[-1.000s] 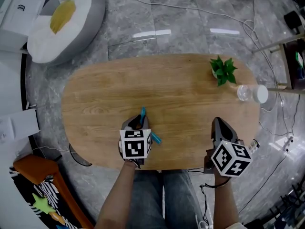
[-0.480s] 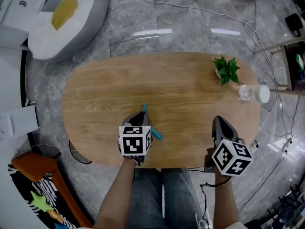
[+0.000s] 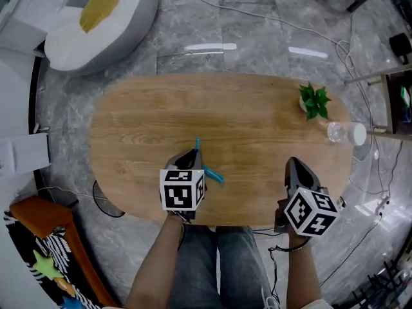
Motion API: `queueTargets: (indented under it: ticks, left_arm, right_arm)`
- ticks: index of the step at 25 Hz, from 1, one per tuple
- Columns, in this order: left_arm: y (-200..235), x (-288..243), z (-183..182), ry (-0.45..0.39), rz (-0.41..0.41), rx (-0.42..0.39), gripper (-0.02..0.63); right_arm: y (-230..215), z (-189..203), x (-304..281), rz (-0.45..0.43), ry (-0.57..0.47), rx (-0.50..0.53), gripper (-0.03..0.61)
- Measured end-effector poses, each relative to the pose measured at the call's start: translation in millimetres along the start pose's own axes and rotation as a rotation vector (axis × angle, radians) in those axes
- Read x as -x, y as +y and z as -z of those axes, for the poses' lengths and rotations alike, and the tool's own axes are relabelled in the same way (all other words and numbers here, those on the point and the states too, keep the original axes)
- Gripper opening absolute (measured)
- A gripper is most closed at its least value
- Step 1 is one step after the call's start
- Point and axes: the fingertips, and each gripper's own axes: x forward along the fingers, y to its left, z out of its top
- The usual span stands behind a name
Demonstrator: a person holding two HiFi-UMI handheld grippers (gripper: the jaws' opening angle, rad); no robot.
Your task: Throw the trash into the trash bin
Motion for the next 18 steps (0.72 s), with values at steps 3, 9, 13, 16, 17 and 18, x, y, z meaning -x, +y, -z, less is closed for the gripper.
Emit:
queueTargets:
  ticks: [3, 9, 13, 16, 17, 18]
  left_arm:
    - [14.6, 12.6, -0.2, -0.02, -0.012, 0.028, 0.011]
    - [54.2, 43.0, 4.3, -0.071, -0.046, 0.103, 0.011]
    - [83.7, 64.8, 10.0, -0.119, -0.08, 0.177, 0.011]
    - [111.9, 86.2, 16.4, -0.148, -0.103, 0.242, 0.011]
    - [121.3, 94.1, 18.8, -0.156, -0.112, 0.266, 0.011]
    - [130.2, 102.1, 21.1, -0.165, -0.121, 0.289, 0.011]
  right_arm:
    - [18.5, -1.7, -1.9, -0.021, 0.001, 0.025, 0.002]
    - [69.3, 0.2, -8.5, -0.079, 0.008, 0.085, 0.002]
    - [107.8, -3.5, -17.2, -0.135, 0.013, 0.143, 0.002]
    - [144.3, -3.0, -19.3, -0.171, 0.022, 0.188, 0.002]
    - [156.8, -1.9, -19.7, -0.182, 0.028, 0.205, 0.002]
    - [168.8, -0.2, -20.1, -0.193, 0.035, 0.221, 0.002]
